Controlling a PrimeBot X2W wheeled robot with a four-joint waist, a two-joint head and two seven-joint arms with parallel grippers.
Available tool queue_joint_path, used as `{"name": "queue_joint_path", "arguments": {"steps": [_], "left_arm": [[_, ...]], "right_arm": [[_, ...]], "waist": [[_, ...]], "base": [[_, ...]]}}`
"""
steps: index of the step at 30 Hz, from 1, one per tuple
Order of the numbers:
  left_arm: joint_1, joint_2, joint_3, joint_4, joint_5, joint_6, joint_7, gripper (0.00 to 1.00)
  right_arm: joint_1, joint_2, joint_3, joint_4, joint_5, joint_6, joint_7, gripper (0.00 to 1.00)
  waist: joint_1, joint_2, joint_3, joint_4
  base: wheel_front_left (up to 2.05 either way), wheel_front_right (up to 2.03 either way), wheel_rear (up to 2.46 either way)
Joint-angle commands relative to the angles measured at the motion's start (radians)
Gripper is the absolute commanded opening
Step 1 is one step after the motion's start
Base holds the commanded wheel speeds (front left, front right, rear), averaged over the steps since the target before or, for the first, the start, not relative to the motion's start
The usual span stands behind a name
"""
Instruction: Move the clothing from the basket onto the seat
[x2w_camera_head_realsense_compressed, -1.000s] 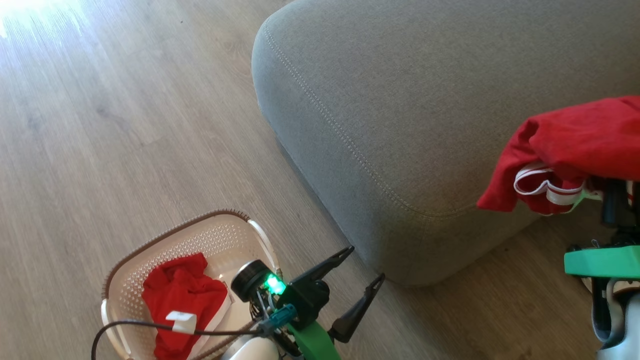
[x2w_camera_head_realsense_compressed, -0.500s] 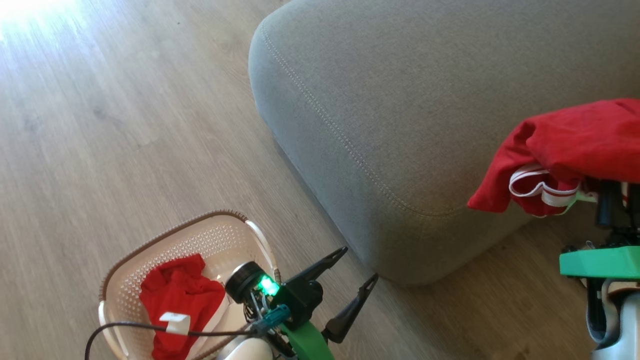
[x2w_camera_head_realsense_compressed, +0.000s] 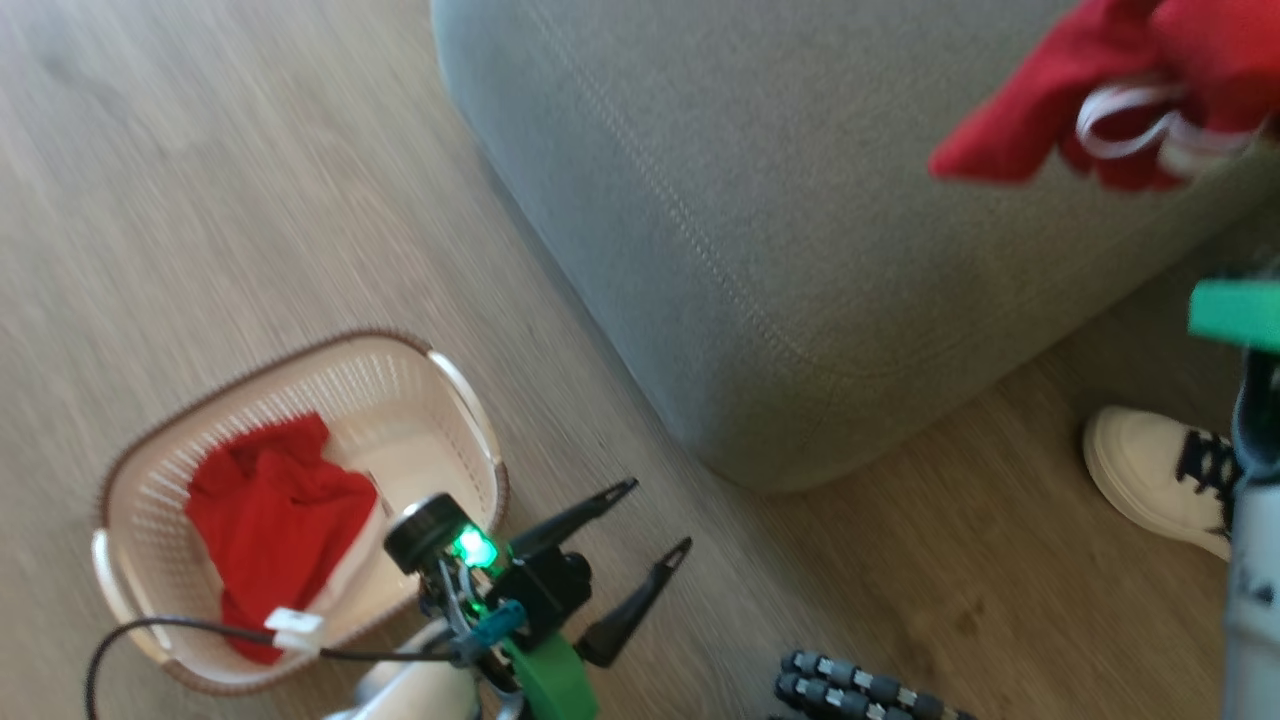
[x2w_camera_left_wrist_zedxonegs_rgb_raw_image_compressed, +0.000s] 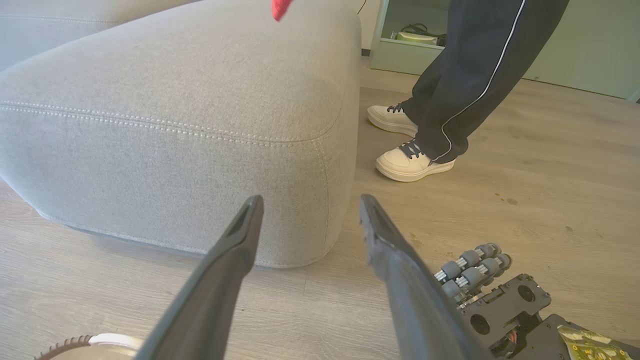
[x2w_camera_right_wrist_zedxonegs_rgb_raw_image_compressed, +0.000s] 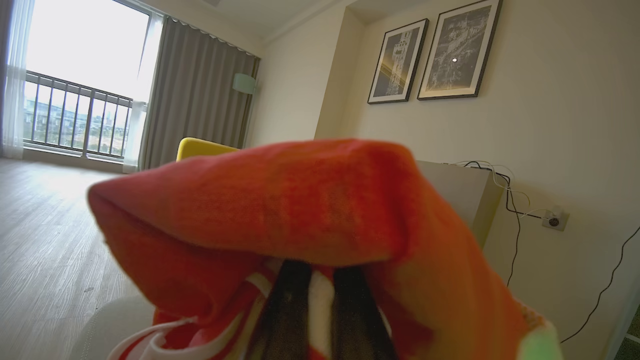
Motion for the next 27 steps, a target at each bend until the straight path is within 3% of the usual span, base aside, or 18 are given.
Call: {"name": "queue_joint_path", "arguments": {"steps": [1,13,20,27], "left_arm": [[-0.032,0.013,0.022,-0.035,0.008,-0.001,-0.005,1.00],[-0.052,0.137,0.025,-0.094,0.022,-0.001,-0.005,1.00],[-0.067,0.158,0.038,-0.135,0.025,-0.001,-0.005,1.00],[-0.082,0.158,0.056,-0.160,0.032,-0.001,-0.005,1.00]], "right_arm": [[-0.044,-0.021,0.015,-0.025,0.012,0.007,-0.006,0.00],[-0.425,-0.118,-0.044,0.220,0.087,0.007,-0.006,0.00],[-0.616,-0.182,-0.134,0.503,0.142,0.007,-0.006,0.00],[-0.769,-0.228,-0.186,0.776,0.082,0.007,-0.006,0.00]], "waist": [[-0.0001,0.0000,0.068,-0.011],[-0.0001,0.0000,0.241,0.021],[-0.0001,0.0000,0.311,0.086],[-0.0001,0.0000,0.372,0.152]], "base": [[0.00,0.00,0.00],[0.00,0.00,0.00],[0.00,0.00,0.00],[0.00,0.00,0.00]]}}
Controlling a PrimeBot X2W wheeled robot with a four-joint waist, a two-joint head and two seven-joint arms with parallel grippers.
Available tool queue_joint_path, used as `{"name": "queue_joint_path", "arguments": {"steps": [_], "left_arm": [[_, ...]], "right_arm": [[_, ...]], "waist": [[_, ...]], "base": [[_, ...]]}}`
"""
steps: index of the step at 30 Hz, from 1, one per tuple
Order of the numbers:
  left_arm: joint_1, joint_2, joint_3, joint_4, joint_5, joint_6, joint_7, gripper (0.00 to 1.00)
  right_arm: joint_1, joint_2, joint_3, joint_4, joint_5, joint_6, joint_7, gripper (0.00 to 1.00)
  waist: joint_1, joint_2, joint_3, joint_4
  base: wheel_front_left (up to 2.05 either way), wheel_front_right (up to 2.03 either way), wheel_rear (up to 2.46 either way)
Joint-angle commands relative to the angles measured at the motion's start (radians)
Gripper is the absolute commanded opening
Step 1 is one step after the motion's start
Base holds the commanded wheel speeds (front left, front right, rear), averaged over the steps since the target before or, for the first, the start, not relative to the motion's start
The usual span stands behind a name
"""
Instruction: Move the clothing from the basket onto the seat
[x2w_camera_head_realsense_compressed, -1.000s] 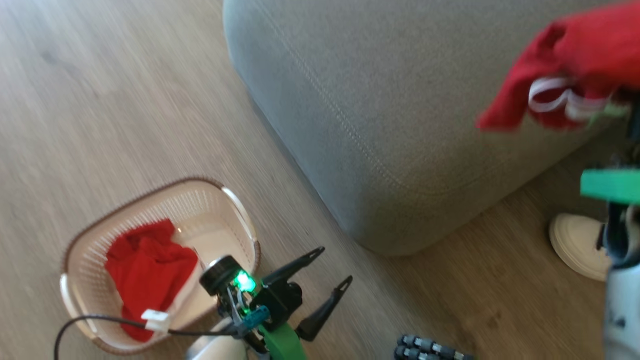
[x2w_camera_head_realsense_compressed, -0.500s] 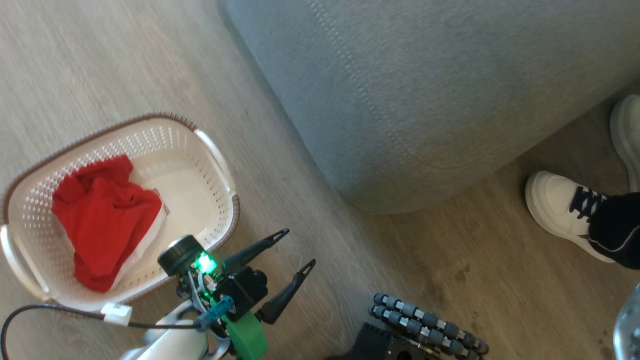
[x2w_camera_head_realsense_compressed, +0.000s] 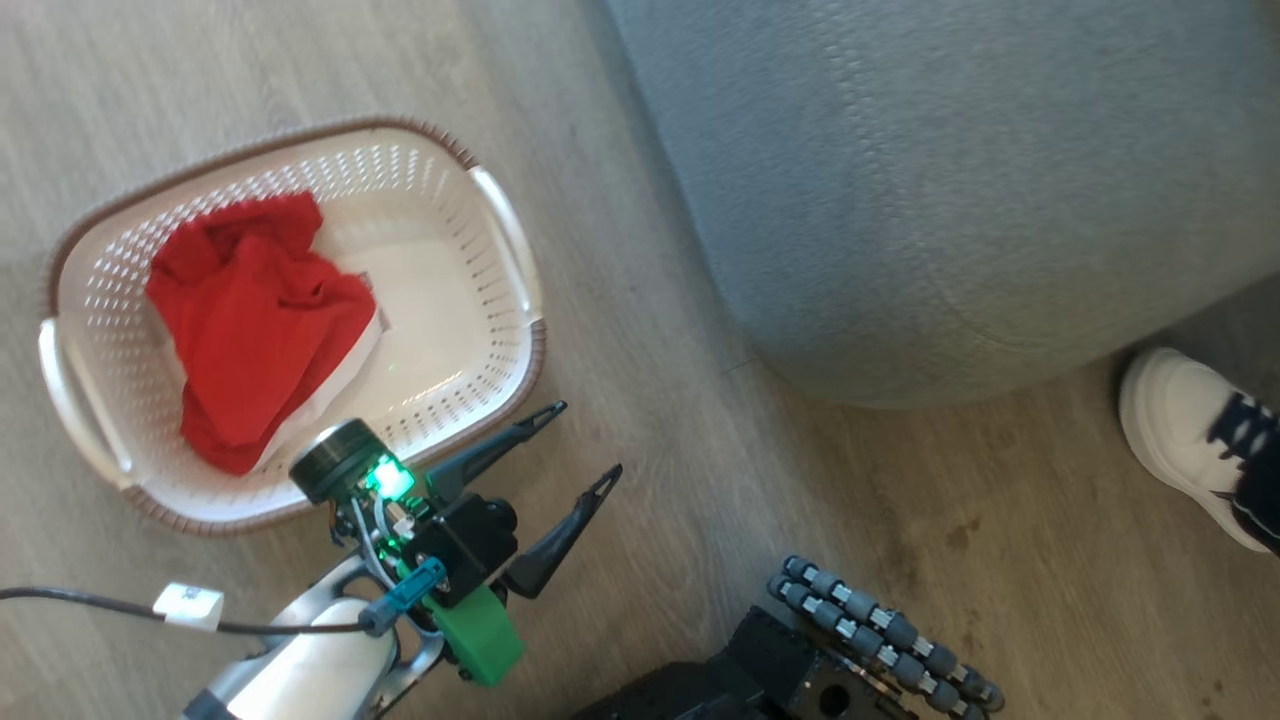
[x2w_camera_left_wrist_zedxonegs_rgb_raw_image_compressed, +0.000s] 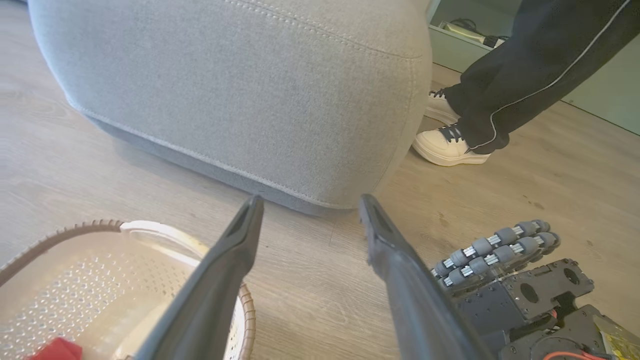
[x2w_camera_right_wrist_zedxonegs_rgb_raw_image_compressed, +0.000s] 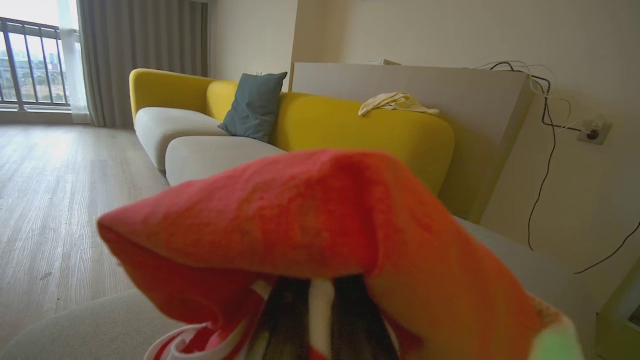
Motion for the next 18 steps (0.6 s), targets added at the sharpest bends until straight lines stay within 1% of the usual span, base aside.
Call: {"name": "queue_joint_path", "arguments": {"steps": [1,4,6,7,10,11,14,18], "left_arm": [[-0.011,0.004,0.029,-0.035,0.014,-0.001,-0.005,1.00],[-0.011,0.001,0.038,-0.039,0.013,-0.001,-0.005,1.00],[-0.003,-0.010,0.059,-0.037,-0.008,0.002,-0.005,1.00],[-0.003,-0.010,0.059,-0.037,-0.008,0.002,-0.005,1.00],[-0.003,-0.010,0.066,-0.042,-0.002,0.002,-0.005,1.00],[-0.003,-0.013,0.071,-0.043,0.000,0.001,-0.005,1.00],[-0.002,-0.016,0.079,-0.042,0.001,0.001,-0.005,1.00],[-0.001,-0.017,0.087,-0.041,0.004,0.001,-0.005,1.00]], "right_arm": [[-0.056,-0.036,-0.024,0.003,-0.029,0.007,-0.006,0.00],[-0.094,-0.026,-0.055,0.081,-0.071,0.007,-0.006,0.00],[-0.111,-0.012,-0.057,0.178,-0.104,0.007,-0.004,0.00],[-0.111,-0.012,-0.057,0.178,-0.104,0.007,-0.004,0.00],[-0.151,-0.010,-0.080,0.289,-0.146,0.007,-0.001,0.00],[-0.167,-0.006,-0.098,0.340,-0.181,0.007,-0.001,0.00],[-0.177,0.009,-0.100,0.403,-0.230,0.007,0.001,0.00],[-0.174,0.016,-0.120,0.459,-0.275,0.007,0.009,0.00]], "waist": [[-0.0002,0.0001,0.035,0.039],[-0.0002,0.0001,0.053,0.059],[-0.0002,0.0001,0.061,0.067],[-0.0002,0.0001,0.061,0.067],[-0.0002,0.0001,0.072,0.074],[-0.0002,0.0001,0.078,0.077],[-0.0002,0.0001,0.085,0.080],[-0.0002,0.0001,0.088,0.081]], "base": [[0.00,0.00,0.00],[0.00,0.00,0.00],[0.00,0.00,0.00],[0.00,0.00,0.00],[0.00,0.00,0.00],[0.00,0.00,0.00],[0.00,0.00,0.00],[0.00,0.00,0.00]]}}
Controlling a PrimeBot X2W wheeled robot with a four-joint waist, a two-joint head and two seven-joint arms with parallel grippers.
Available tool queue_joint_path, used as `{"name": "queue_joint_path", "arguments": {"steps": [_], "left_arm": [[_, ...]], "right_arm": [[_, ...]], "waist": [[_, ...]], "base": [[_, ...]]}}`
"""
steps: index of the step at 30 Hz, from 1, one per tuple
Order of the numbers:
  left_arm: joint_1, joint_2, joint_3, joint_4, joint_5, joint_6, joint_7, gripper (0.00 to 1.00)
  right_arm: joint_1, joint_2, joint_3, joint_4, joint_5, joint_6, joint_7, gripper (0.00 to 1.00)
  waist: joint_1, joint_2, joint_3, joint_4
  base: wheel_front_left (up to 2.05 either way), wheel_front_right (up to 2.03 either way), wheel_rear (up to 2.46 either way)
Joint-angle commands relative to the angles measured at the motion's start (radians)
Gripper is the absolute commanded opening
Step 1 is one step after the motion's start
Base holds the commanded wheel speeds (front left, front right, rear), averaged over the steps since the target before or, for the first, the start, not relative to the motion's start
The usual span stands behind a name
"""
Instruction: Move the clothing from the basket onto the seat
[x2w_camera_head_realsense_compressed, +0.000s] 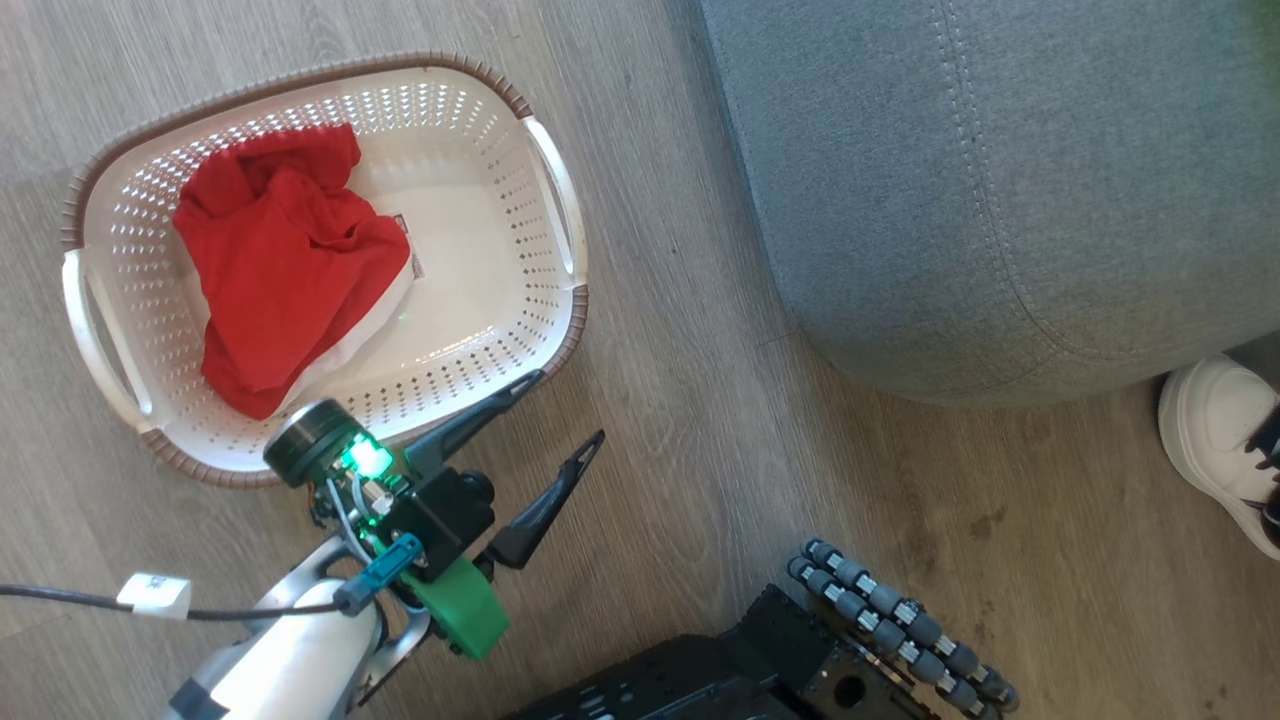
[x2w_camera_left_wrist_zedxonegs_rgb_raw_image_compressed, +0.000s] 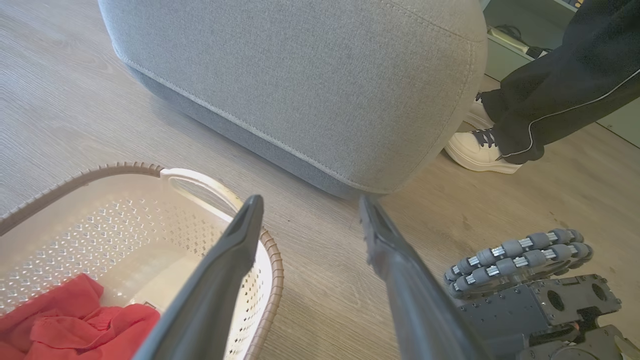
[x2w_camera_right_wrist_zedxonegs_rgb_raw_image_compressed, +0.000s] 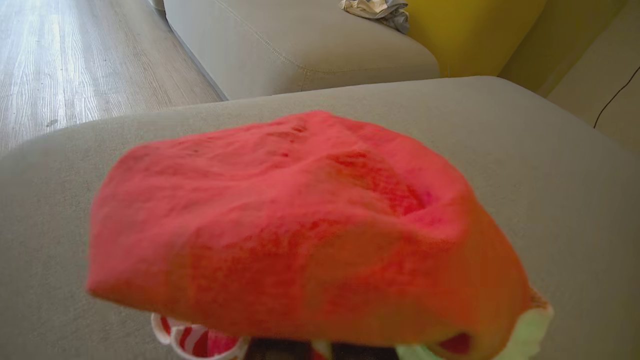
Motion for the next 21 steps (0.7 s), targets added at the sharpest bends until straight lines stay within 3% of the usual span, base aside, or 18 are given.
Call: {"name": "queue_joint_path", "arguments": {"steps": [1,8,10,12,21], "left_arm": [[0.000,-0.004,0.025,-0.032,0.005,0.000,-0.005,1.00],[0.004,-0.007,0.034,-0.031,0.008,0.000,-0.005,1.00],[0.005,-0.007,0.036,-0.033,0.008,-0.001,-0.005,1.00],[0.009,-0.009,0.037,-0.033,0.008,-0.001,-0.005,1.00],[0.017,-0.052,0.028,-0.024,-0.011,-0.001,-0.005,1.00]], "right_arm": [[-0.010,-0.018,-0.006,-0.017,-0.016,0.007,0.006,0.00],[-0.008,0.001,-0.042,0.014,-0.040,0.007,0.014,0.00],[-0.009,0.002,-0.043,0.014,-0.052,0.007,0.008,0.46],[-0.004,0.003,-0.038,0.010,-0.067,0.007,0.001,1.00],[0.039,0.011,-0.016,0.037,-0.064,0.007,0.010,1.00]], "waist": [[-0.0001,0.0000,0.000,-0.001],[-0.0001,0.0000,-0.005,-0.013],[-0.0001,0.0000,-0.010,-0.017],[-0.0001,0.0000,-0.020,-0.020],[-0.0001,0.0000,-0.108,-0.027]], "base": [[0.00,0.00,0.00],[0.00,0.00,0.00],[0.00,0.00,0.00],[0.00,0.00,0.00],[0.00,0.00,0.00]]}}
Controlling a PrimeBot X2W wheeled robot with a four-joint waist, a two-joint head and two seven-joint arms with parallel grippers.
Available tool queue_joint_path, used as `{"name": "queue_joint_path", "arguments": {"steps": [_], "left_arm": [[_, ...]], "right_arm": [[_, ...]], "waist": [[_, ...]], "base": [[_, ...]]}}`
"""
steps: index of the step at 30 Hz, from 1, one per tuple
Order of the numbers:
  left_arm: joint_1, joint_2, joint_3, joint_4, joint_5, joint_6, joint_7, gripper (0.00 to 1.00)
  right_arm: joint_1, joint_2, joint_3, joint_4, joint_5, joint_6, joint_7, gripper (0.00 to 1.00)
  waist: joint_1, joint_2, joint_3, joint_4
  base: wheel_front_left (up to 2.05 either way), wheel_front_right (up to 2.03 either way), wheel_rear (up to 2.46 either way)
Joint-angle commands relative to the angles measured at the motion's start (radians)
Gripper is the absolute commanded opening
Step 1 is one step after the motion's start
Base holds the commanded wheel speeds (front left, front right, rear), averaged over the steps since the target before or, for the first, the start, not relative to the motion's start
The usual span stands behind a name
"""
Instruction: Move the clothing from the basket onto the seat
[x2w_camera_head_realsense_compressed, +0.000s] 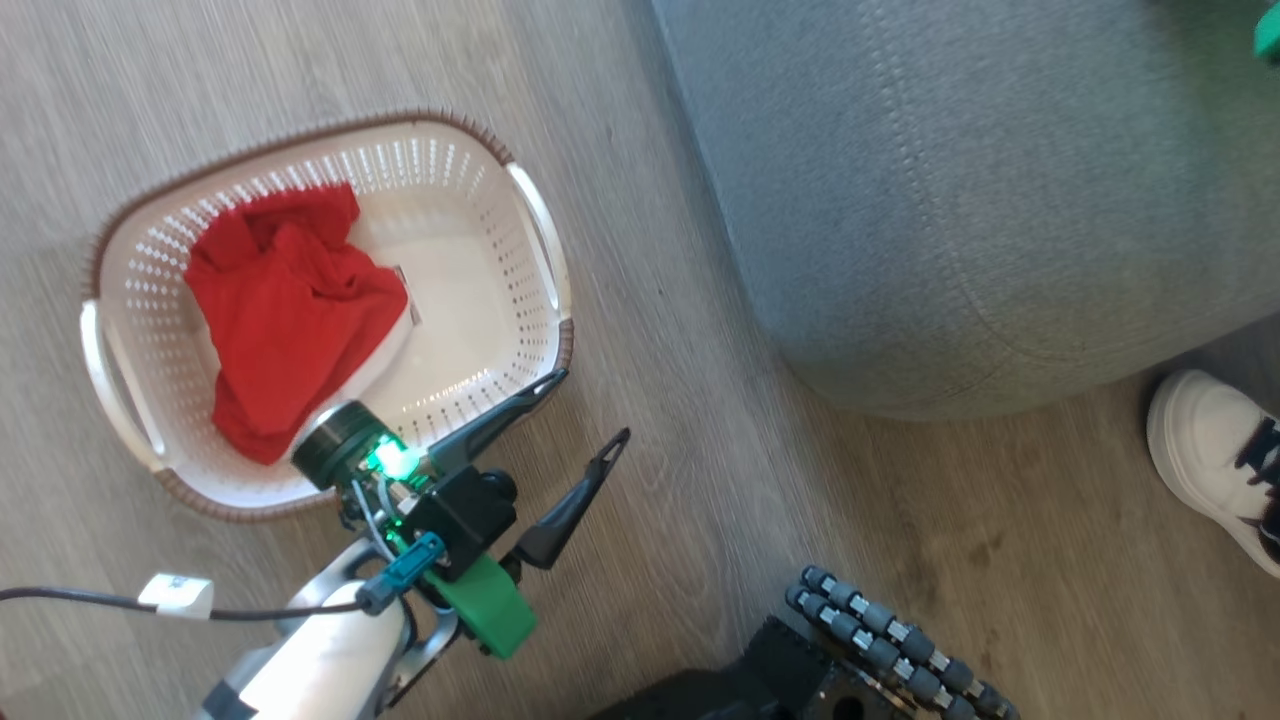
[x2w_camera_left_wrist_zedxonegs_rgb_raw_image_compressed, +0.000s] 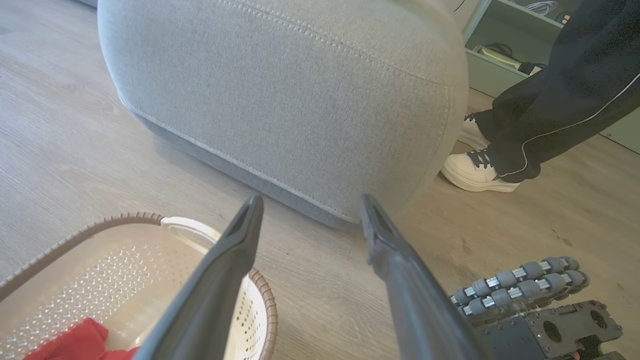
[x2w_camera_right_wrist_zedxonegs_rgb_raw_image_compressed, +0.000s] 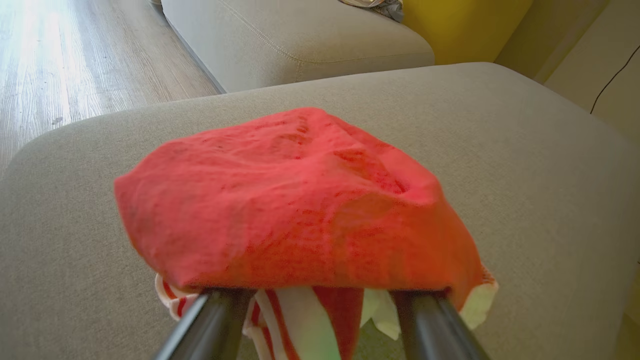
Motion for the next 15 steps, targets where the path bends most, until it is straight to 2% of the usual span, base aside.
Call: {"name": "queue_joint_path", "arguments": {"steps": [1,8,15], "left_arm": [[0.010,-0.009,0.018,-0.025,-0.010,-0.001,-0.005,1.00],[0.012,-0.066,-0.008,-0.008,-0.028,-0.001,-0.005,1.00],[0.019,-0.125,-0.018,0.005,-0.041,-0.001,-0.005,1.00]], "right_arm": [[0.018,-0.017,0.014,-0.018,-0.004,0.007,0.009,1.00],[0.055,-0.018,0.117,-0.010,-0.019,0.007,0.094,1.00],[0.060,-0.031,0.208,-0.008,0.024,0.007,0.073,1.00]], "waist": [[-0.0001,0.0000,-0.031,-0.001],[-0.0001,0.0000,-0.134,0.003],[-0.0001,0.0000,-0.233,0.021]], "base": [[0.00,0.00,0.00],[0.00,0.00,0.00],[0.00,0.00,0.00]]}}
